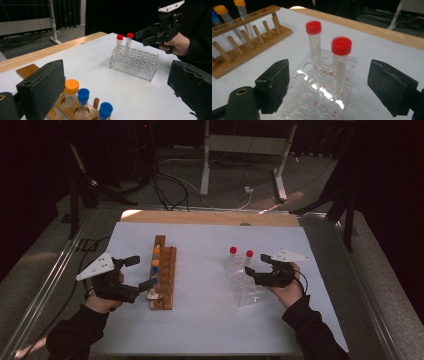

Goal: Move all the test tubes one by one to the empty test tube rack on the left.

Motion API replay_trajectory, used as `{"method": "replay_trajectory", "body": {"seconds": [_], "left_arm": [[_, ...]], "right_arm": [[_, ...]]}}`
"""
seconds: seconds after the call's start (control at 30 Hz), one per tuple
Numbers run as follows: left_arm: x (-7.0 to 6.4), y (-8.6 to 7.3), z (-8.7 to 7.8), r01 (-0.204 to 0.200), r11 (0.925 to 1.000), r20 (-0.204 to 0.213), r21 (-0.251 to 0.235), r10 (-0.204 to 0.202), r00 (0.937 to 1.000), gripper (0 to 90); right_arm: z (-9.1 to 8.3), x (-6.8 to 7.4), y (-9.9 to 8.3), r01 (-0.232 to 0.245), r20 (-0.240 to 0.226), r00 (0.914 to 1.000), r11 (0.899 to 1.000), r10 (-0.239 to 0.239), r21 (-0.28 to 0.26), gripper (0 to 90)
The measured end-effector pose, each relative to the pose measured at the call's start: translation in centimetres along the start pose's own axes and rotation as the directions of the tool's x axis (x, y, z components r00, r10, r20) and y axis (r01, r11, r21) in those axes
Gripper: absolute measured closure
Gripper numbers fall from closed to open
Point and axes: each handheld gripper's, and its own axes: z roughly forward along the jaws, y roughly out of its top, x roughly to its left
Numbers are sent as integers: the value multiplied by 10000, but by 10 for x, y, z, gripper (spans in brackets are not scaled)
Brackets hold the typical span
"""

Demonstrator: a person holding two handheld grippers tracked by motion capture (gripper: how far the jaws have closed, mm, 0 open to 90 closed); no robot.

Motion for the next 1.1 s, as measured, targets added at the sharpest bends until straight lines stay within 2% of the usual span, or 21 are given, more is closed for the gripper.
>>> {"method": "replay_trajectory", "body": {"seconds": [0.1, 0.23, 0.27, 0.47, 0.67, 0.93, 1.1], "left_arm": [[-1, 0, 1, -45, 10000, -11, 52, 45, 10000, 23], [-1, -1, 1, -82, 9999, -35, 104, 82, 10000, 23], [-1, -1, 1, -50, 9999, 68, 122, 49, 10000, 23], [0, -2, 1, -18, 9999, 51, 100, 18, 10000, 23], [1, -2, 0, -63, 9999, 9, 99, 63, 10000, 23], [0, -1, 1, -78, 9998, 78, 165, 77, 9999, 23], [-1, 0, 1, -125, 9997, 136, 219, 122, 9998, 23]], "right_arm": [[7, -5, -3, -65, 199, 9998, 9999, 63, 107, 290], [13, -9, -4, -78, 193, 9998, 9999, 75, 148, 411], [15, -9, -3, -3, 211, 9998, 9999, -1, 170, 446], [24, -9, -1, 81, 101, 9999, 9988, -86, 475, 609], [29, -7, 0, 255, 351, 9990, 9972, -280, 707, 735], [24, -8, 5, 216, 381, 9990, 9982, -238, 565, 749], [16, -6, 15, 490, 426, 9978, 9978, -509, 442, 750]]}}
